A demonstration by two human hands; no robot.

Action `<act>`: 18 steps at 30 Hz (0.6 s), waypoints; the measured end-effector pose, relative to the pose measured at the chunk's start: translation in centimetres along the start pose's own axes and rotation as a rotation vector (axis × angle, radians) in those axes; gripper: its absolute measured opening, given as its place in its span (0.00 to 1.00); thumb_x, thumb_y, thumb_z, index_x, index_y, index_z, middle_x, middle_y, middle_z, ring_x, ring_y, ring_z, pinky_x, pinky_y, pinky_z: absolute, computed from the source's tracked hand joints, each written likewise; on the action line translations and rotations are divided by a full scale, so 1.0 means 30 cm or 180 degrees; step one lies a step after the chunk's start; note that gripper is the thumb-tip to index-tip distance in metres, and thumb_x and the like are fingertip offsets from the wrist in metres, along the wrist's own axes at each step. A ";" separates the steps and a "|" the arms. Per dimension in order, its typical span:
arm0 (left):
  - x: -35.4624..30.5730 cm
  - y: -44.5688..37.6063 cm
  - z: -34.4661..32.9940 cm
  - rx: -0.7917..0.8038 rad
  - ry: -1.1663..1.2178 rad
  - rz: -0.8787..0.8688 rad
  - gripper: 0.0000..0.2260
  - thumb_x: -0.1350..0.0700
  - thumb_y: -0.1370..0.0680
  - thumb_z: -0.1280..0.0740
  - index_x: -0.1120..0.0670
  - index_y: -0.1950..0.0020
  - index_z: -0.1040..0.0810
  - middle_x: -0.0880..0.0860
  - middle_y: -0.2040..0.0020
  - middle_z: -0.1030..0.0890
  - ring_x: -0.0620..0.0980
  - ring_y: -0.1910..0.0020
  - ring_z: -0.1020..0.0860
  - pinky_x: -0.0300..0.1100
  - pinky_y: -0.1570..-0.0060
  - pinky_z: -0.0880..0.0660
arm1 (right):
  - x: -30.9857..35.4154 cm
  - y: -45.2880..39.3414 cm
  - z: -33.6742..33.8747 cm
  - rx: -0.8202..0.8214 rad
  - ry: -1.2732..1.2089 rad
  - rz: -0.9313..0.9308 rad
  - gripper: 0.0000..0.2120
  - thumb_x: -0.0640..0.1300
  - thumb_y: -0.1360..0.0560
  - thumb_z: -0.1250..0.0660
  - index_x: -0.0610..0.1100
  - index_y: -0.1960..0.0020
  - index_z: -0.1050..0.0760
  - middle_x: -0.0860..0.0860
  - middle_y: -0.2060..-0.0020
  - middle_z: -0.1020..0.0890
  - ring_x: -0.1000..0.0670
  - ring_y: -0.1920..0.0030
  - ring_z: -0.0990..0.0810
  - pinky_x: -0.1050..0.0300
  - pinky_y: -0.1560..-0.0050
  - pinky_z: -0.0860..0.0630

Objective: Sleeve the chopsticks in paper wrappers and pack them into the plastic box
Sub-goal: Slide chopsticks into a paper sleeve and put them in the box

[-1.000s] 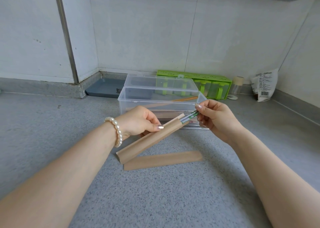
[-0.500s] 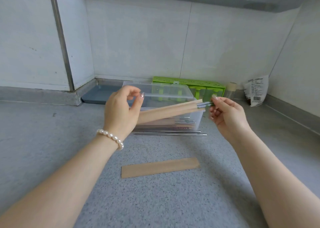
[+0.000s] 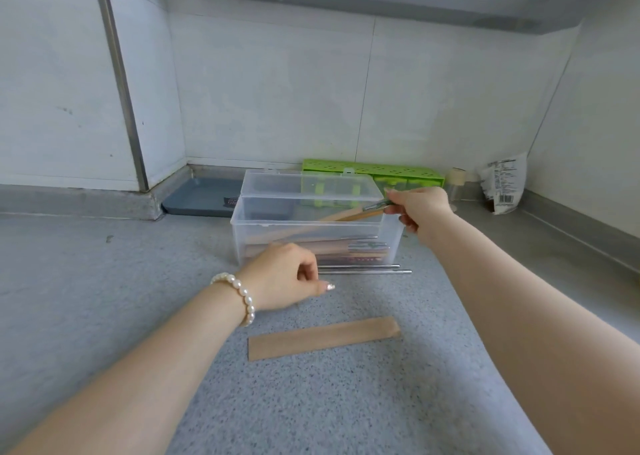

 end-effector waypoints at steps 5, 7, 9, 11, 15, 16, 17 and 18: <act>-0.001 0.008 -0.037 0.0344 -0.0038 0.0034 0.14 0.42 0.34 0.27 0.51 0.59 0.21 0.44 0.63 0.22 0.40 0.65 0.27 0.32 0.64 0.29 | 0.075 0.035 -0.038 0.0029 0.2513 0.0913 0.26 0.60 0.23 0.42 0.38 0.57 0.22 0.48 0.75 0.29 0.46 0.71 0.30 0.58 0.70 0.36; -0.011 0.013 -0.052 0.0480 0.0033 0.0032 0.16 0.41 0.35 0.25 0.51 0.59 0.21 0.44 0.63 0.23 0.40 0.66 0.27 0.31 0.65 0.31 | 0.096 0.062 -0.026 -0.0294 0.2660 0.1407 0.21 0.57 0.21 0.43 0.40 0.52 0.22 0.46 0.66 0.23 0.44 0.64 0.25 0.56 0.67 0.33; -0.021 0.017 -0.061 0.0577 0.0078 0.0006 0.17 0.42 0.37 0.24 0.51 0.57 0.21 0.43 0.63 0.24 0.39 0.65 0.28 0.31 0.65 0.32 | 0.105 0.095 0.001 -0.0464 0.2110 0.1825 0.12 0.50 0.23 0.38 0.41 0.56 0.24 0.48 0.67 0.23 0.45 0.64 0.26 0.57 0.67 0.34; -0.026 0.020 -0.070 0.0654 0.0134 -0.0007 0.18 0.42 0.39 0.23 0.50 0.57 0.20 0.43 0.63 0.24 0.39 0.64 0.28 0.31 0.65 0.32 | 0.079 0.116 -0.007 -0.0152 0.1666 0.1973 0.09 0.46 0.26 0.32 0.42 0.62 0.26 0.51 0.72 0.28 0.51 0.70 0.31 0.58 0.69 0.36; -0.042 0.029 -0.097 0.0806 0.0220 -0.0042 0.19 0.42 0.40 0.22 0.50 0.57 0.21 0.44 0.62 0.24 0.39 0.65 0.28 0.31 0.65 0.31 | -0.058 0.121 -0.108 0.0896 0.2140 0.1640 0.09 0.45 0.30 0.27 0.44 0.64 0.23 0.53 0.72 0.26 0.55 0.70 0.30 0.61 0.68 0.34; -0.047 0.030 -0.102 0.0838 0.0219 -0.0064 0.18 0.43 0.40 0.22 0.50 0.57 0.21 0.43 0.63 0.24 0.39 0.65 0.28 0.30 0.65 0.31 | -0.088 0.118 -0.124 0.1019 0.2321 0.1573 0.07 0.45 0.29 0.27 0.45 0.63 0.22 0.53 0.71 0.25 0.54 0.68 0.28 0.62 0.68 0.32; -0.049 0.030 -0.106 0.0863 0.0214 -0.0078 0.18 0.43 0.40 0.22 0.50 0.57 0.21 0.43 0.63 0.25 0.38 0.65 0.28 0.30 0.65 0.31 | -0.112 0.110 -0.134 0.1068 0.2455 0.1530 0.05 0.45 0.29 0.28 0.45 0.62 0.21 0.53 0.69 0.24 0.52 0.66 0.27 0.61 0.66 0.31; -0.049 0.028 -0.109 0.0882 0.0212 -0.0079 0.17 0.43 0.39 0.22 0.50 0.58 0.21 0.43 0.63 0.25 0.38 0.65 0.28 0.30 0.65 0.31 | -0.129 0.103 -0.141 0.1066 0.2554 0.1516 0.02 0.44 0.28 0.29 0.46 0.59 0.20 0.52 0.67 0.24 0.51 0.63 0.26 0.59 0.63 0.29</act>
Point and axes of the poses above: each hand's wrist, its own y-axis away from the middle knuckle, its own z-axis out of the back of the hand, x = y × z, the point moved 10 cm from there along -y, towards the middle knuckle
